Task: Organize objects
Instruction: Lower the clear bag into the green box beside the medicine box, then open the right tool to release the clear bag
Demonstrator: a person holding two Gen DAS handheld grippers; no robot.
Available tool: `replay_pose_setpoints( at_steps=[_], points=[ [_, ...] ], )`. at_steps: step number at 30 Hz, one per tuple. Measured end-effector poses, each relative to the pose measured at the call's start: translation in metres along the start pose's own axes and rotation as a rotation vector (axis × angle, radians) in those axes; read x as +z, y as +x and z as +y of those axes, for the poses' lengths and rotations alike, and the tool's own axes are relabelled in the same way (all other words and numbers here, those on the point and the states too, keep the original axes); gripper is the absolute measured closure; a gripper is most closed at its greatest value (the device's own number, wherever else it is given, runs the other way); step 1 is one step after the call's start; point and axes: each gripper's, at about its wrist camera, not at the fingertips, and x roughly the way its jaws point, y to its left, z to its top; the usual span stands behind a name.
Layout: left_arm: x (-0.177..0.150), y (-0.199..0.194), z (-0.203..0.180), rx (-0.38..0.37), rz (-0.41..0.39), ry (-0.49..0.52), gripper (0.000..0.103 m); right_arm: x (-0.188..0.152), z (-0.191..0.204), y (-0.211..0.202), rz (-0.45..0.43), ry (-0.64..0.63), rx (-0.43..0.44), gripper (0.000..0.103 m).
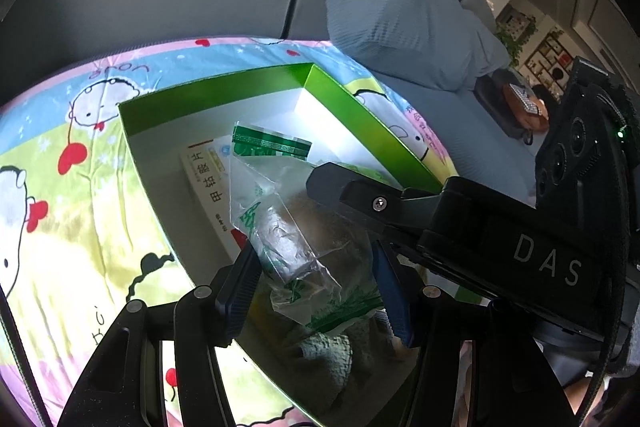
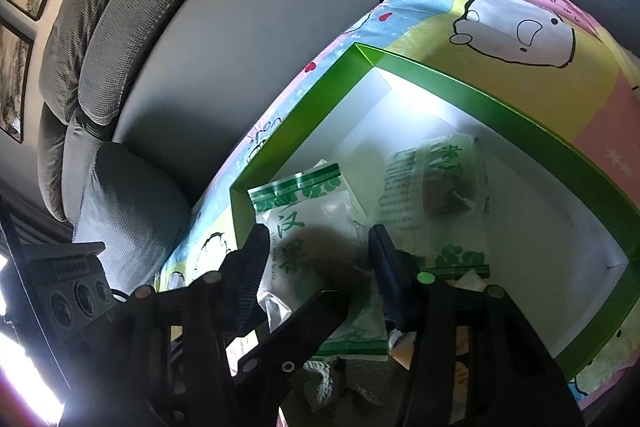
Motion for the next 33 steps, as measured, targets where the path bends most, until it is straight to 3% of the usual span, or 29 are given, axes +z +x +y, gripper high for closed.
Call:
replay_pose_setpoints(
  at_steps=[5,19,27,30,33],
  points=[
    [0.001,-0.001,0.003,-0.009,0.013,-0.033,0.045,0.001,-0.001,0.000,-0.006,0.007,-0.002,0.060],
    [0.000,-0.020,-0.001,0.046,0.004,0.001,0.045,0.001,-0.003,-0.007,-0.044,0.020,-0.037,0.084],
    [-0.002,-0.033,-0.005,0.110,-0.022,0.042,0.045,-0.001,0.006,-0.020,-0.090,-0.016,-0.113,0.082],
    [-0.004,-0.043,-0.005,0.130,-0.051,0.054,0.031,-0.003,0.010,-0.026,-0.104,-0.032,-0.134,0.082],
    [-0.005,-0.054,-0.006,0.169,-0.090,0.068,0.030,-0.005,0.012,-0.032,-0.126,-0.043,-0.154,0.081]
  ],
)
